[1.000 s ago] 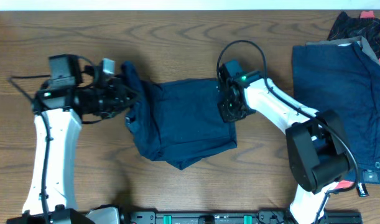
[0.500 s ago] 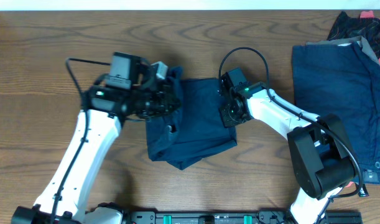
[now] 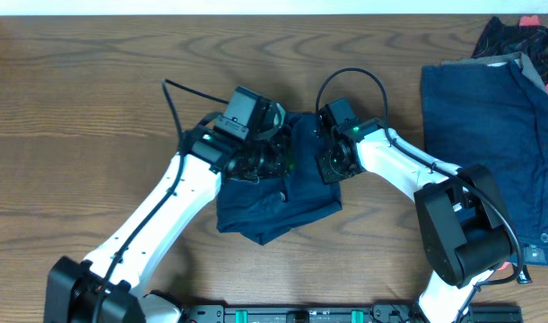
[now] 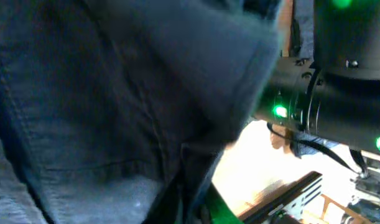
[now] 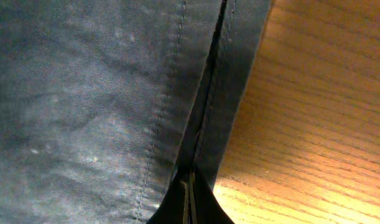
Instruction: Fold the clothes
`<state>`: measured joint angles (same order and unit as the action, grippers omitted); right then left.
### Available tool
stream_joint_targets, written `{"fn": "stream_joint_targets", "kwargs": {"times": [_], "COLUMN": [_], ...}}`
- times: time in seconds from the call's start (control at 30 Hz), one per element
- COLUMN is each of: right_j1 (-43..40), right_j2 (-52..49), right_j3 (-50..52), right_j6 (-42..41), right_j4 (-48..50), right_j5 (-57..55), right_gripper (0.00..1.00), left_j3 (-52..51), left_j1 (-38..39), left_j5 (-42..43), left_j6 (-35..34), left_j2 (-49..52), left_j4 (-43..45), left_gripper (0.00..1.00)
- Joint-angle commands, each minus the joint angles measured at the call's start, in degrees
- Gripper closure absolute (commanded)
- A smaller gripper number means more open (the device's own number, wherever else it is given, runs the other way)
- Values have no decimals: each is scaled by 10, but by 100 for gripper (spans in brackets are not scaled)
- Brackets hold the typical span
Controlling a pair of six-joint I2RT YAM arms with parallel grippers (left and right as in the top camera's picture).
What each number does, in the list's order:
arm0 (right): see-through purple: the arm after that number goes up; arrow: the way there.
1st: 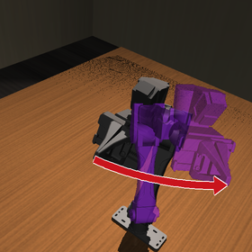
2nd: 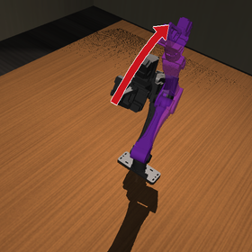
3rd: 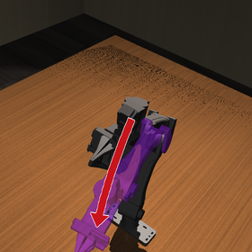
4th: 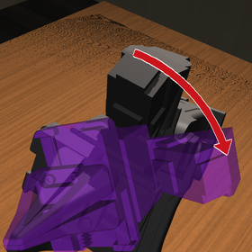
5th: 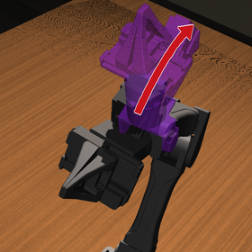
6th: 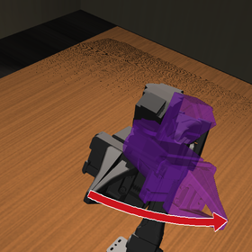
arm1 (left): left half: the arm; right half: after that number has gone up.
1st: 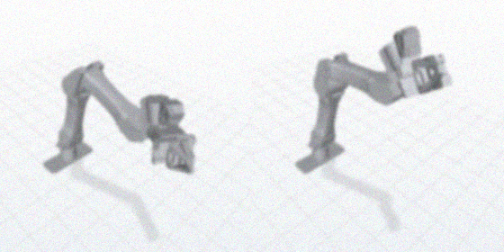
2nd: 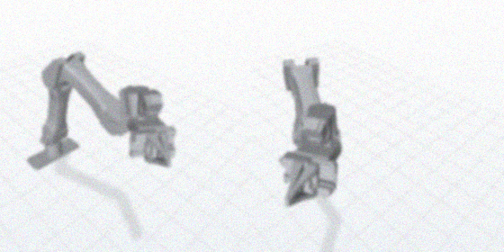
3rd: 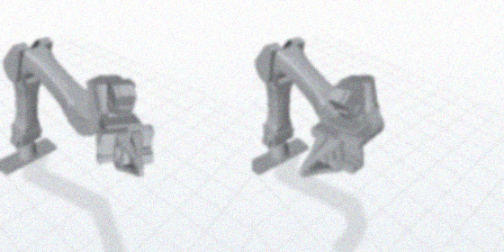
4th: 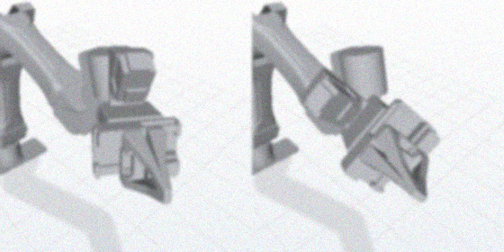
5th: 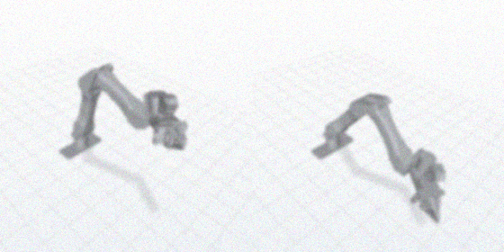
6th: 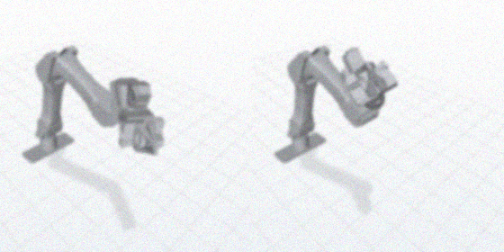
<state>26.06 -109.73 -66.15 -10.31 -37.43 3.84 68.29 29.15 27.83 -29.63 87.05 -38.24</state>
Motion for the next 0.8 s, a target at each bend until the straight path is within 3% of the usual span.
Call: {"fn": "stream_joint_targets", "kwargs": {"times": [0.0,0.07,0.13,0.43,0.57,0.77], "right_j1": [5,5,3,-56,-63,-21], "right_j2": [-37,-35,-28,94,153,167], "right_j3": [29,28,27,-58,-97,-93], "right_j6": [-21,-31,-39,-58,24,17], "right_j4": [-5,-8,-12,-101,-102,-140], "right_j5": [-4,-4,-5,-74,71,234], "right_gripper": [99,99,99,96,94,95], "left_j3": [12,12,12,28,28,28], "left_j1": [9,10,9,-103,-147,-158], "left_j5": [-4,17,21,-10,-112,-140], "left_j6": [-16,-16,-15,47,75,125], "left_j2": [2,2,2,-15,-2,71], "left_j4": [15,30,37,77,98,158], "left_gripper": [83,66,39,37,37,36]}}
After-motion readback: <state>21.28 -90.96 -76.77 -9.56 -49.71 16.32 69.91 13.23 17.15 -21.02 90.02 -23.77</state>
